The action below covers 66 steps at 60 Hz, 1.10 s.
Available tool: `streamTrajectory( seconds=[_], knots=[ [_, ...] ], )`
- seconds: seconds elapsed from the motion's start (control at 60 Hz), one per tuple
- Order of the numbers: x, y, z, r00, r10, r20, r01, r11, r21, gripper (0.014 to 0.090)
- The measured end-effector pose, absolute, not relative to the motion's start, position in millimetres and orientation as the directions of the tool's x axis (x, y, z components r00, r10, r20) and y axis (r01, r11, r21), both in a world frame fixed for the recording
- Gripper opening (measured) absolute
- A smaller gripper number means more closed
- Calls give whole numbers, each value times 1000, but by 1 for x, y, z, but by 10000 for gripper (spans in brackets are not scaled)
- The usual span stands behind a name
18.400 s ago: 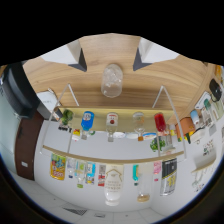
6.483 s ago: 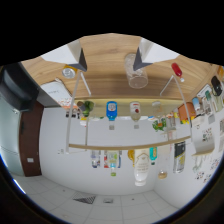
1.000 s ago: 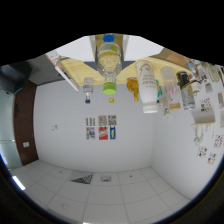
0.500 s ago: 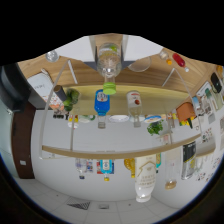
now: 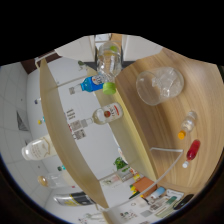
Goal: Make me a cup of Vodka Sunrise.
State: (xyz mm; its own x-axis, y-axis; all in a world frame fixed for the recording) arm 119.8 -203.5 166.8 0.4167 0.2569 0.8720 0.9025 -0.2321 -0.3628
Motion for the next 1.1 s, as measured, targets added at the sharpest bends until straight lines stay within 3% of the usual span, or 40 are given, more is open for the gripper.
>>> streamTrajectory(
  seconds=[0.2,0.383,0.5,0.667,0.783,0.883,1.017,1.1],
  knots=[
    [110,-200,176,11,269,963,996,-85,12,353],
    [121,-194,185,-275,250,928,952,-67,300,351],
    [123,-193,190,-405,251,879,901,-54,430,353],
    [113,-194,189,-450,257,855,882,-23,471,352],
    [112,-196,191,-402,260,878,905,-32,424,353],
    [112,-201,199,-249,258,933,958,-73,276,353],
    [108,-213,221,206,221,953,971,-166,-171,356],
    [107,-218,241,540,157,827,838,-191,-511,354]
  ],
)
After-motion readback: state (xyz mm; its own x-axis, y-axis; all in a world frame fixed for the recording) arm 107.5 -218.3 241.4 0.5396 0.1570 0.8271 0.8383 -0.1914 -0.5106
